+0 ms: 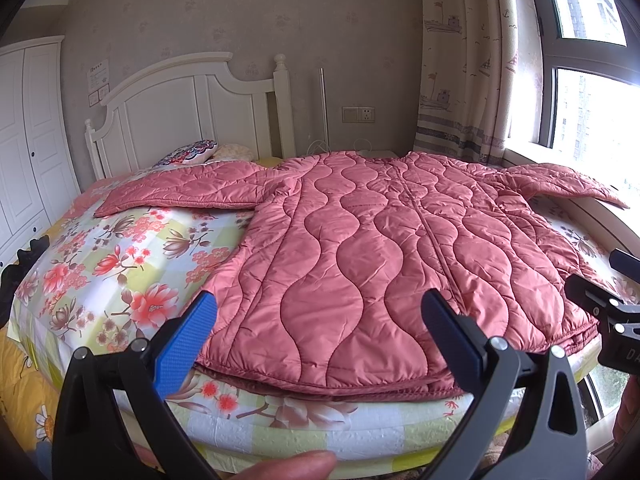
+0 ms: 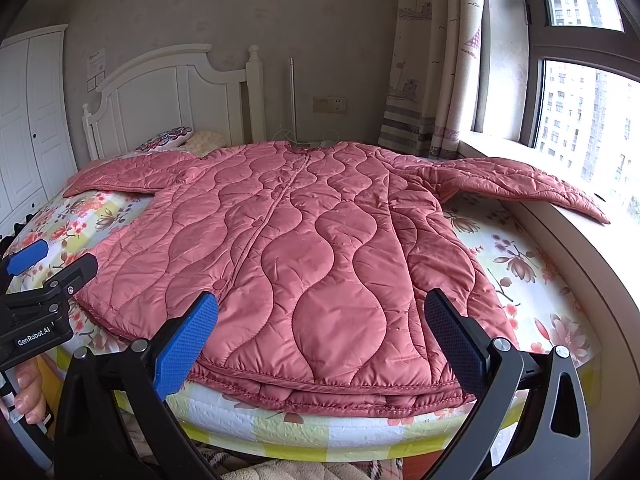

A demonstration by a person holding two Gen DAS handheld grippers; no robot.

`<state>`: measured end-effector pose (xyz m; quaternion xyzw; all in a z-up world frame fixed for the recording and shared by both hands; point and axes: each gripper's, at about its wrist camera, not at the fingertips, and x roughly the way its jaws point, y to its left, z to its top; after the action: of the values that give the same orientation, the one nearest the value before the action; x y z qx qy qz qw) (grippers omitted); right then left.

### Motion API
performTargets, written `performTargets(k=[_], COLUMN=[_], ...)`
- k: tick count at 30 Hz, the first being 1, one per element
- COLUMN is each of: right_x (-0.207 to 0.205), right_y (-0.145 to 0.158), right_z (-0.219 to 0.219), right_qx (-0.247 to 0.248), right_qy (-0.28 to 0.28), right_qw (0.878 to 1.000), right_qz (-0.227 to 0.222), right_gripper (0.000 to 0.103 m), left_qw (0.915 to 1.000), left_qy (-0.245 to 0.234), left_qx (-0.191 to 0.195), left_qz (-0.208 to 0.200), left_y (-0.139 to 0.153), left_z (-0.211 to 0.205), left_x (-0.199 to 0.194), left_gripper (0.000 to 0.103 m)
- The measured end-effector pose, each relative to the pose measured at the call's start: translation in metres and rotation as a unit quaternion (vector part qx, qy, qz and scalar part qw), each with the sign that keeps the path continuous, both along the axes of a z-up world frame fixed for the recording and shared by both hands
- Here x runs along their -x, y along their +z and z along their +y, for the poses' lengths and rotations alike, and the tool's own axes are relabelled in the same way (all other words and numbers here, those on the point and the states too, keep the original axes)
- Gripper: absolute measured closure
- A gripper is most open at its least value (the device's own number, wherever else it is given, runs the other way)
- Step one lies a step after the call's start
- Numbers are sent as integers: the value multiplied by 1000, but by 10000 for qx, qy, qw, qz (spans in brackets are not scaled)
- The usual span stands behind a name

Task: Fold large clothes

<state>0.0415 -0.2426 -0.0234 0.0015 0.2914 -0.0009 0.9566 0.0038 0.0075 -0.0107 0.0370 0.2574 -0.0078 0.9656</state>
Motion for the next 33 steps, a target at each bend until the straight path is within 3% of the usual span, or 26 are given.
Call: performTargets(k=[17,22,25,29,33], right_x=[0,-6,-24,-61,-123], right_y=[-1,-6,-8,-3,-5], right_z=[0,-6,-32,-87,-152], right_qx=[-21,-56,-289,-678,-1114], right_qy=[3,-13,-224,-871,-1681], right_qw=[10000,9999,9990,9933,9777], right_qz=[23,90,252,350,589], right_gripper=[4,4,4,4,4], left_qw=[10000,9997,9976,9878,9797], left_qy=[3,-142,-262,-584,-574], left_qx=[3,-27,-178,-313,-517], left_qz=[21,217,613,1409,1849], left_y=[0,-4,-7,-14,-34], left_z=[0,4,6,9,15], left_x=[0,-12,-50,-141,-224], left_gripper=[2,2,2,2,2])
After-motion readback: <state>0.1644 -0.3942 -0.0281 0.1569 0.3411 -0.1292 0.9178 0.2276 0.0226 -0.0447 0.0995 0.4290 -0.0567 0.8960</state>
